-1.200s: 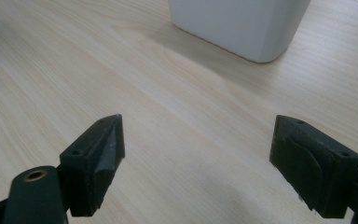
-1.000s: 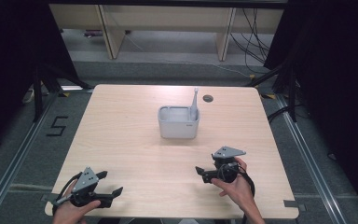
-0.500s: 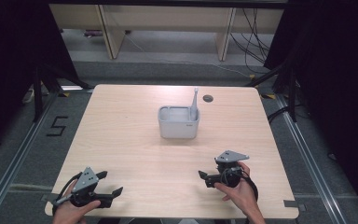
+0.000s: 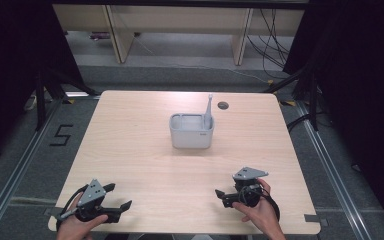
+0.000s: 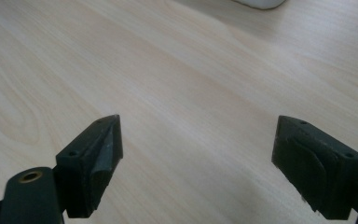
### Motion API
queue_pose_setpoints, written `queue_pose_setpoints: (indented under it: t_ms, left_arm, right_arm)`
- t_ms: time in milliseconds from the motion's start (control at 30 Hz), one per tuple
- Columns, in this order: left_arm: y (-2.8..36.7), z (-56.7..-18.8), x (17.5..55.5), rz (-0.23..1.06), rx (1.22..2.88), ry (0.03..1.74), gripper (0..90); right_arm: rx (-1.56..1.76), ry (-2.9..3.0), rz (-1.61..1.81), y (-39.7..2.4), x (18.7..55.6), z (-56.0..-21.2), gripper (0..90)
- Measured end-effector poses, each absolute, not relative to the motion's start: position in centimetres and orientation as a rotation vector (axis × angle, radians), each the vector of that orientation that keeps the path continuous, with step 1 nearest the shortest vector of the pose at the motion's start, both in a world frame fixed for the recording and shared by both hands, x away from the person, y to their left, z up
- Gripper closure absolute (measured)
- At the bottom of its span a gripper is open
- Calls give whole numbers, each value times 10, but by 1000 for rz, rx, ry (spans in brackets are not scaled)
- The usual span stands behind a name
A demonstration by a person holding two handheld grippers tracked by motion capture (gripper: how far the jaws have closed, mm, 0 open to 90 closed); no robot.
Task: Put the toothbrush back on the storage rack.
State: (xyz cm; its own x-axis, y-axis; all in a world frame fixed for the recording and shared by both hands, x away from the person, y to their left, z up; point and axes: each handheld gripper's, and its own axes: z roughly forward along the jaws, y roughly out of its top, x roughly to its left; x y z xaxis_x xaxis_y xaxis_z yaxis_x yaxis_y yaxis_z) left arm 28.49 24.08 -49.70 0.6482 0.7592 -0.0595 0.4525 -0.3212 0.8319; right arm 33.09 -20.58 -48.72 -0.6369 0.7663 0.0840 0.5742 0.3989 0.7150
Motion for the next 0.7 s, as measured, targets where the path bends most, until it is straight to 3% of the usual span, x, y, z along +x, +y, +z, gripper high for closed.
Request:
queue_pose_setpoints:
  t_ms: [700]
  left_arm:
    - [239, -498, 285, 425, 1951, 945, 148]
  right_arm:
    - [1155, 2432, 1014, -212, 311, -496, 167]
